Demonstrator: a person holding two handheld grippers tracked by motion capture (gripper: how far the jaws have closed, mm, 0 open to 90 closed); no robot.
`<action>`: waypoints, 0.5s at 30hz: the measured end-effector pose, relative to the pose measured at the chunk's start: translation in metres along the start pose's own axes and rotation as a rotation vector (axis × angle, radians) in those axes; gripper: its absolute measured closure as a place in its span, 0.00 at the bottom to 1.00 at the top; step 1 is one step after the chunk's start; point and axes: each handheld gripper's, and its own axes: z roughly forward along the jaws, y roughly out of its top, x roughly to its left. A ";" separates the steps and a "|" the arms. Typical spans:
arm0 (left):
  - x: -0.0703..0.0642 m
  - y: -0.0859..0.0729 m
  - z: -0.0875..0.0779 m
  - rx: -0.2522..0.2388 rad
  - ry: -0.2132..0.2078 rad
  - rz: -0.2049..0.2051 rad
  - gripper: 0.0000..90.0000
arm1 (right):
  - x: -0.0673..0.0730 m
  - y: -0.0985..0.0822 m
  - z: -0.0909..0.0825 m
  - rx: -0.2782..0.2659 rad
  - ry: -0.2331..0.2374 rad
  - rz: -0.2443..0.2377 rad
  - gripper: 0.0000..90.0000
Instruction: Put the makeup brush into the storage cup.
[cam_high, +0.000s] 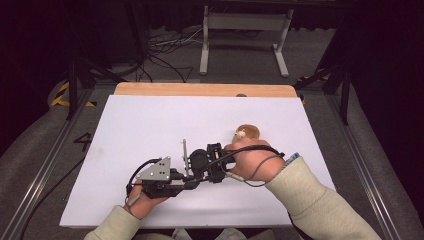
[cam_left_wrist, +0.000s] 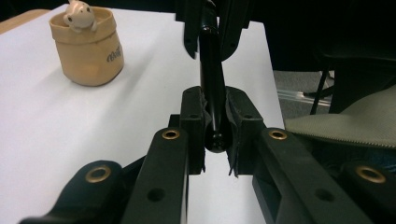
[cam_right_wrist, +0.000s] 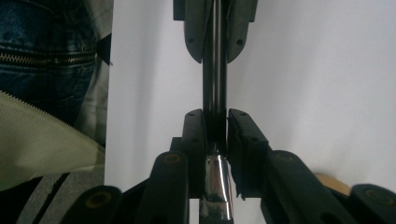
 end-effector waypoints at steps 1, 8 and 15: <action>0.000 0.000 -0.001 -0.001 0.000 0.001 0.88 | -0.001 -0.002 -0.002 -0.021 -0.006 0.007 0.78; 0.000 -0.001 -0.004 -0.051 0.007 0.019 0.88 | 0.001 -0.029 -0.025 -0.263 -0.051 0.078 0.59; 0.001 -0.002 -0.006 -0.097 0.014 0.029 0.88 | 0.006 -0.056 -0.032 -0.448 -0.081 0.126 0.53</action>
